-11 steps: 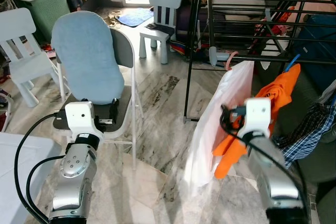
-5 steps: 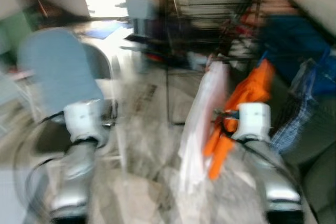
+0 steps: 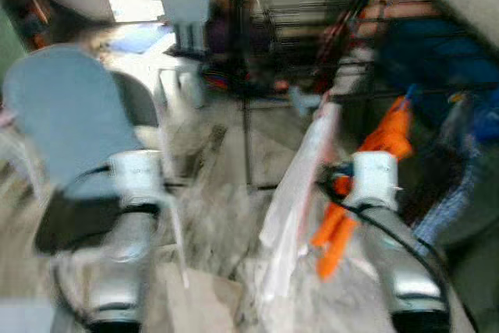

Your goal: Hang hanger

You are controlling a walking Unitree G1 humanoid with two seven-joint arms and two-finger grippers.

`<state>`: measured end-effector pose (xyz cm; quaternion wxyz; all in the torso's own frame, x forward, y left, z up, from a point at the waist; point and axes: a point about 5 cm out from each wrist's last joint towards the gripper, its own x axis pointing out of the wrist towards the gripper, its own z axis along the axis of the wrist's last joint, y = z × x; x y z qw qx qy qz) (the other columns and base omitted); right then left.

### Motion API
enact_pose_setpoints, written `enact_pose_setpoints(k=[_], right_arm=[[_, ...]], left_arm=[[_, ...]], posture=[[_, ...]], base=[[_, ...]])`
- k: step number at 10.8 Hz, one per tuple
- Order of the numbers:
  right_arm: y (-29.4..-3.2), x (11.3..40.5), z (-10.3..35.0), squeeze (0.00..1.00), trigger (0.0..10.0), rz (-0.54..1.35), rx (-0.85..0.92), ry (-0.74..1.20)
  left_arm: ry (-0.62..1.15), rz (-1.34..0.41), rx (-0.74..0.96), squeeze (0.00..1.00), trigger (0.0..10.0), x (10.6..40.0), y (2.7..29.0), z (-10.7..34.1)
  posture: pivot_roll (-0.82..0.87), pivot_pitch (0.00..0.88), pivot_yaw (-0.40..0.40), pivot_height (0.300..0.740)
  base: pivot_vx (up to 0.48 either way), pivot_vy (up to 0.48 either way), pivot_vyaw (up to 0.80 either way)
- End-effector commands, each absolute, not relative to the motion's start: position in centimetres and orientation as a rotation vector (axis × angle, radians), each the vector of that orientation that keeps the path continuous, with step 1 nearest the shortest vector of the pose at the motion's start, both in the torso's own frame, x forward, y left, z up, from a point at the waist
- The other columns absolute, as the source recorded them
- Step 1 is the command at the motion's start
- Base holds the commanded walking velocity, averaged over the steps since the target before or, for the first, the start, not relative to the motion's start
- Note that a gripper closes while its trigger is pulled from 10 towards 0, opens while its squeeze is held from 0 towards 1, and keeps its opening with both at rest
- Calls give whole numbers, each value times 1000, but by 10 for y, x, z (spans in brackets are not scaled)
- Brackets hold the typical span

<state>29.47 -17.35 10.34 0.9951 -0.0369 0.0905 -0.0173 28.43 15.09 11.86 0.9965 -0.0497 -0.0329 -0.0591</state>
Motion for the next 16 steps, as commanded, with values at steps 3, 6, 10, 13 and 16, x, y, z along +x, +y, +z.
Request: enact_pose_setpoints(k=[3,6,10,13,16], right_arm=[[-157,301,114,0,10000,6,-63,142],[-157,302,114,0,10000,3,-73,142],[-165,301,111,0,10000,-43,-99,164],[-164,304,114,0,10000,-38,-105,151],[-162,305,115,0,10000,-31,-109,146]], left_arm=[[-61,-55,-64,0,10000,280,165,123],[-34,-66,-94,0,10000,273,158,117],[-5,-115,-126,0,10000,277,146,117],[6,-114,-140,0,10000,274,143,114],[11,-118,-139,0,10000,275,143,114]], posture=[[-160,29,-25,740],[-167,30,-28,740],[-173,26,-27,740],[-173,21,-33,740],[-175,20,-31,740]], base=[[0,0,0],[0,0,0],[0,0,-362],[0,-420,0],[0,-431,0]])
